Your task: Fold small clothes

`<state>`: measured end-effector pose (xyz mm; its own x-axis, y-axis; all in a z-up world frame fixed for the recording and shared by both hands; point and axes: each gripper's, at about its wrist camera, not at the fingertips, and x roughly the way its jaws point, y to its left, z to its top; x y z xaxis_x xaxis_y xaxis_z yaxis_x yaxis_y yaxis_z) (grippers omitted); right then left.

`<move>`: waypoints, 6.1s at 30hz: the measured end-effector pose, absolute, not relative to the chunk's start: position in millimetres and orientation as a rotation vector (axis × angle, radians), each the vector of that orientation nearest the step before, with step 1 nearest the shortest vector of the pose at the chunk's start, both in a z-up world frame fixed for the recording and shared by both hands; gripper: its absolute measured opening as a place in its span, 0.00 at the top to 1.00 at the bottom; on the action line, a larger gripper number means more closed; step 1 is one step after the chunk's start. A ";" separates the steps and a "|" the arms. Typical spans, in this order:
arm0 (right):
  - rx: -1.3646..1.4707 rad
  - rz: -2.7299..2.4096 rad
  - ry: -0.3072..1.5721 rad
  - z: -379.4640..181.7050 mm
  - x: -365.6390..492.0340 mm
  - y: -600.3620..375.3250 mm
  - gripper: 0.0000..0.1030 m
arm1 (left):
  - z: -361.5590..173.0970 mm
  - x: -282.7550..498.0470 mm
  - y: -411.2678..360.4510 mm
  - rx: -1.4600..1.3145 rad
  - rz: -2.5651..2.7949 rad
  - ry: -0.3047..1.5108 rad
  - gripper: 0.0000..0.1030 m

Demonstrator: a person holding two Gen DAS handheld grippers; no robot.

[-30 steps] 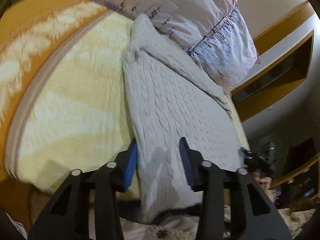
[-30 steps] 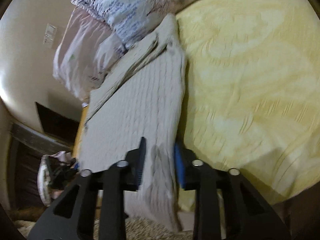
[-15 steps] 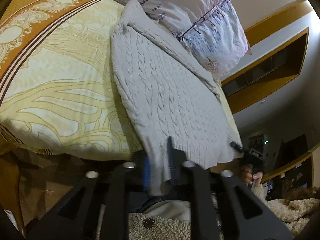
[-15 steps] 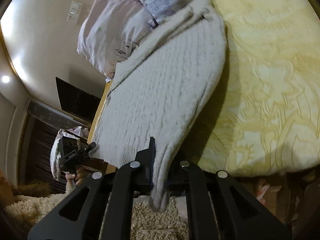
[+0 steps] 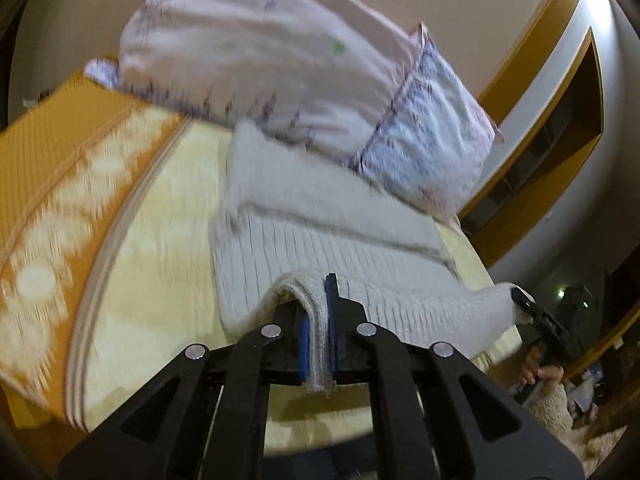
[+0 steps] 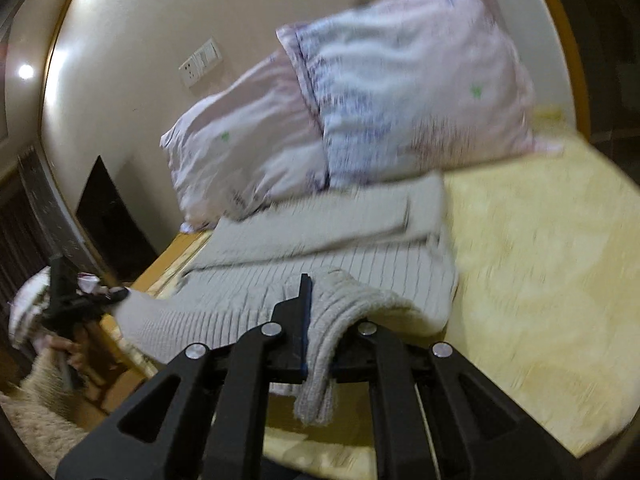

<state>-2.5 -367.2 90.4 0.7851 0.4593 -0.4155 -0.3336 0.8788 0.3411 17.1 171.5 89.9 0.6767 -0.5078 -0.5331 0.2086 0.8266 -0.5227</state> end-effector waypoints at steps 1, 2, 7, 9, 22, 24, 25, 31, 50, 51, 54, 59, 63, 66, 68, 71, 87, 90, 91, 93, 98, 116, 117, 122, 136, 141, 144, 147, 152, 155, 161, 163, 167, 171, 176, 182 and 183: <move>0.243 0.424 0.494 94.3 1.6 -365.5 0.94 | 94.6 24.7 171.3 -0.442 -0.410 0.710 0.94; 0.226 0.413 0.479 97.8 6.7 -364.0 0.94 | 98.3 31.6 171.2 -0.437 -0.404 0.701 0.94; 0.160 0.358 0.413 114.5 31.3 -354.9 0.94 | 121.2 71.4 162.1 -0.378 -0.366 0.635 0.94; 0.132 0.328 0.398 119.9 45.7 -349.2 0.94 | 130.6 92.1 157.3 -0.369 -0.362 0.614 0.94; 0.156 0.214 0.530 91.7 171.2 -344.2 0.94 | 95.8 225.5 140.3 -0.362 -0.282 0.694 0.94; 0.218 0.201 0.618 72.6 199.2 -349.0 0.94 | 78.8 241.6 140.8 -0.384 -0.271 0.738 0.94; 0.240 0.197 0.651 65.9 208.1 -350.0 0.94 | 67.8 250.5 140.2 -0.400 -0.265 0.768 0.94; 0.373 0.183 0.806 31.2 246.5 -361.4 0.93 | 33.2 270.4 146.5 -0.521 -0.269 0.846 0.94; 0.444 0.152 0.752 48.7 235.2 -393.0 0.51 | 57.0 262.1 157.1 -0.524 -0.292 0.776 0.42; 0.435 0.156 0.757 47.5 229.3 -395.2 0.52 | 57.2 257.1 157.7 -0.503 -0.284 0.783 0.42; 0.392 0.171 0.784 39.5 207.1 -399.0 0.57 | 53.3 237.1 163.0 -0.454 -0.262 0.808 0.44; 0.312 0.181 0.823 24.0 181.6 -396.0 0.64 | 42.4 212.1 164.4 -0.374 -0.226 0.822 0.45; 0.233 0.157 0.820 20.3 173.9 -386.6 0.81 | 31.9 203.0 161.9 -0.330 -0.216 0.852 0.63; 0.214 0.148 0.816 21.6 175.4 -382.8 0.85 | 24.1 200.2 157.9 -0.314 -0.209 0.868 0.69; 0.218 0.152 0.826 20.9 177.1 -382.3 0.80 | 23.7 198.6 156.1 -0.306 -0.201 0.864 0.70; 0.205 0.149 0.831 18.3 180.5 -379.4 0.75 | 23.4 197.6 153.5 -0.299 -0.203 0.867 0.75; 0.241 0.094 0.807 25.5 164.8 -387.0 0.91 | 25.0 177.4 166.3 -0.369 -0.273 0.878 0.93; 0.211 0.057 0.820 15.0 168.0 -381.7 0.90 | 15.2 183.1 169.4 -0.415 -0.269 0.902 0.93; 0.188 0.049 0.818 16.0 168.6 -378.1 0.89 | 14.5 183.4 169.4 -0.418 -0.269 0.900 0.93; 0.145 0.036 0.821 18.7 168.4 -371.3 0.85 | 15.0 184.0 168.0 -0.414 -0.265 0.896 0.92; 0.166 0.031 0.753 42.8 162.3 -368.5 0.62 | 20.1 182.3 168.8 -0.432 -0.276 0.895 0.87; 0.061 0.244 0.835 26.2 202.5 -271.8 0.42 | 17.3 235.7 186.1 -0.590 -0.284 0.954 0.36; 0.066 0.246 0.835 25.9 201.4 -272.0 0.42 | 13.9 238.8 183.4 -0.583 -0.280 0.966 0.36; 0.106 0.265 0.837 25.6 202.5 -276.4 0.40 | 12.8 245.4 171.8 -0.560 -0.290 0.952 0.37; 0.138 0.282 0.832 27.4 199.9 -279.5 0.38 | 16.1 245.8 151.2 -0.617 -0.291 0.977 0.79; 0.162 0.287 0.830 29.8 197.6 -281.8 0.38 | 42.5 243.8 136.6 -0.665 -0.367 0.926 0.81; 0.175 0.291 0.823 32.4 195.4 -284.7 0.38 | 59.5 245.8 120.2 -0.679 -0.425 0.897 0.81; 0.181 0.289 0.815 34.7 192.3 -288.8 0.38 | 77.1 250.0 90.7 -0.677 -0.510 0.872 0.81; 0.198 0.281 0.793 39.7 184.3 -300.0 0.38 | 87.1 257.8 43.3 -0.686 -0.613 0.870 0.81; 0.191 0.279 0.781 41.2 180.9 -308.1 0.38 | 85.9 260.5 11.7 -0.676 -0.664 0.880 0.81; 0.209 0.257 0.768 40.5 178.0 -326.5 0.38 | 62.0 265.5 -44.2 -0.635 -0.694 0.959 0.81; 0.214 0.253 0.767 39.1 178.7 -330.4 0.38 | 55.8 264.0 -57.9 -0.616 -0.699 0.972 0.81; 0.225 0.238 0.761 37.7 177.8 -340.1 0.38 | 51.4 261.1 -81.9 -0.567 -0.716 0.984 0.81; 0.237 0.229 0.756 36.5 177.9 -345.4 0.38 | 54.9 261.0 -89.6 -0.587 -0.738 0.981 0.81; 0.273 0.234 0.748 36.1 179.2 -351.1 0.38 | 44.7 269.2 -103.5 -0.584 -0.728 1.020 0.81; 0.434 0.331 0.736 44.6 187.4 -367.1 0.38 | 41.3 266.3 -113.1 -0.615 -0.759 1.026 0.80; 0.471 0.351 0.739 45.0 189.8 -370.3 0.38 | 41.2 266.0 -111.7 -0.646 -0.783 1.031 0.72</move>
